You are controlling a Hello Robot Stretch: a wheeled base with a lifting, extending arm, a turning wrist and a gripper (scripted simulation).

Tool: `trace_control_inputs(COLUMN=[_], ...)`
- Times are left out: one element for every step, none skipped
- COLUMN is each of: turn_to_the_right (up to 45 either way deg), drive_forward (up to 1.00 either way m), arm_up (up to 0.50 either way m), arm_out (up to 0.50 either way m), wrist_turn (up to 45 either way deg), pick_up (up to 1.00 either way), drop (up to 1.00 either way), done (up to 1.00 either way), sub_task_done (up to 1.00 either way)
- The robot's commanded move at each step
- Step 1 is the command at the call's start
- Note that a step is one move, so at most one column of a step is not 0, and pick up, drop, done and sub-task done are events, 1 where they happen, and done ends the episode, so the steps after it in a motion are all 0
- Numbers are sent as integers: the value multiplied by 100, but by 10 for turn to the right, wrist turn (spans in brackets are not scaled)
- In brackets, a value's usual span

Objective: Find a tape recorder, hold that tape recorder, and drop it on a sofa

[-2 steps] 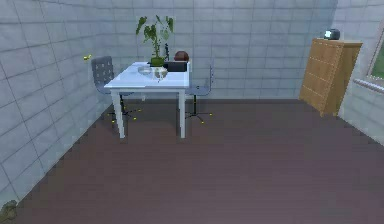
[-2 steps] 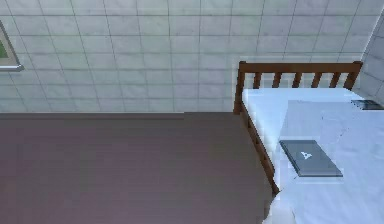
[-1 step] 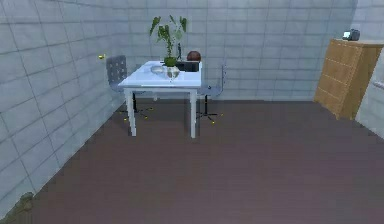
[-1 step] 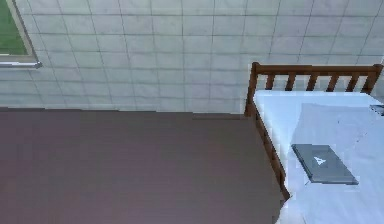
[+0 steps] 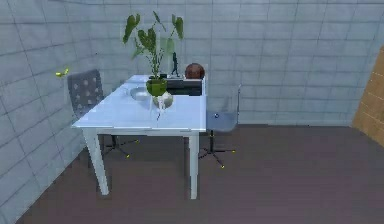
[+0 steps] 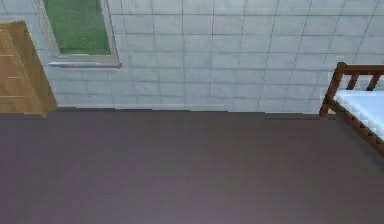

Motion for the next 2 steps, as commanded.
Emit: trace_control_inputs(turn_to_the_right=[0, -450], drive_forward=[75, 0], arm_up=[0, 0], arm_out=[0, 0], wrist_turn=[0, 0], pick_up=[0, 0], drop=[0, 0], done=[0, 0], sub_task_done=[0, 0])
